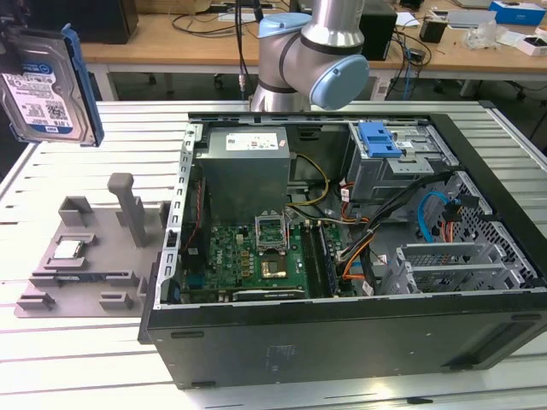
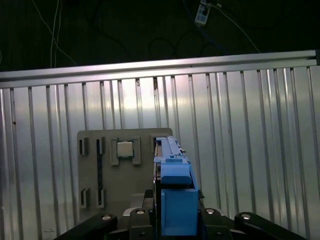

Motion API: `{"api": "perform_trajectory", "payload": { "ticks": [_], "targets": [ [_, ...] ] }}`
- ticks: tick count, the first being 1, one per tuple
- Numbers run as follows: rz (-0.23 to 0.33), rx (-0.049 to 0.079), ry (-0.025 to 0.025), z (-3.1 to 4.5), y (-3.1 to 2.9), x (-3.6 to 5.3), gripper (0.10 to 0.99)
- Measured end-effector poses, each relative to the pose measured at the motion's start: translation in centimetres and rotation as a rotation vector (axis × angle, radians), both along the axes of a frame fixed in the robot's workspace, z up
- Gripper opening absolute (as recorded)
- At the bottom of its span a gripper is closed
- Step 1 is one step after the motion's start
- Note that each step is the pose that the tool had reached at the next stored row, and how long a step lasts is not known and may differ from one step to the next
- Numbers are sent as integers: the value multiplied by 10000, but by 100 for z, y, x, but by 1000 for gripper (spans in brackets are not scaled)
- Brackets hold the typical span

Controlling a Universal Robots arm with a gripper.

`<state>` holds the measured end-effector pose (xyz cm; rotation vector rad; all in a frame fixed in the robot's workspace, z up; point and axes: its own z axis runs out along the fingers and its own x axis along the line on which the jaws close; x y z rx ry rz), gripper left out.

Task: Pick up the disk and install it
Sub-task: 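Pick up the disk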

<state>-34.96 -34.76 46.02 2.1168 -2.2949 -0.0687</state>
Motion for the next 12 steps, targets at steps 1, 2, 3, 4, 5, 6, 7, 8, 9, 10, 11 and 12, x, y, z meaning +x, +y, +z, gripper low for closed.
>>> {"api": "perform_trajectory", "payload": {
  "ticks": [1,2,3,4,5,6,7,8,9,10,11,12],
  "targets": [
    [0,1,-1,15,0,0,365],
    [0,0,-1,28,0,0,365],
    [0,1,0,51,1,0,365],
    [0,0,-1,75,1,0,365],
    [0,0,0,88,1,0,365],
    [0,0,0,100,1,0,365],
    [0,0,0,119,1,0,365],
    [0,0,0,135,1,0,365],
    [0,0,-1,148,1,0,365],
    [0,0,0,163,1,0,365],
    [0,0,0,179,1,0,365],
    [0,0,-1,189,1,0,365]
  ]
}}
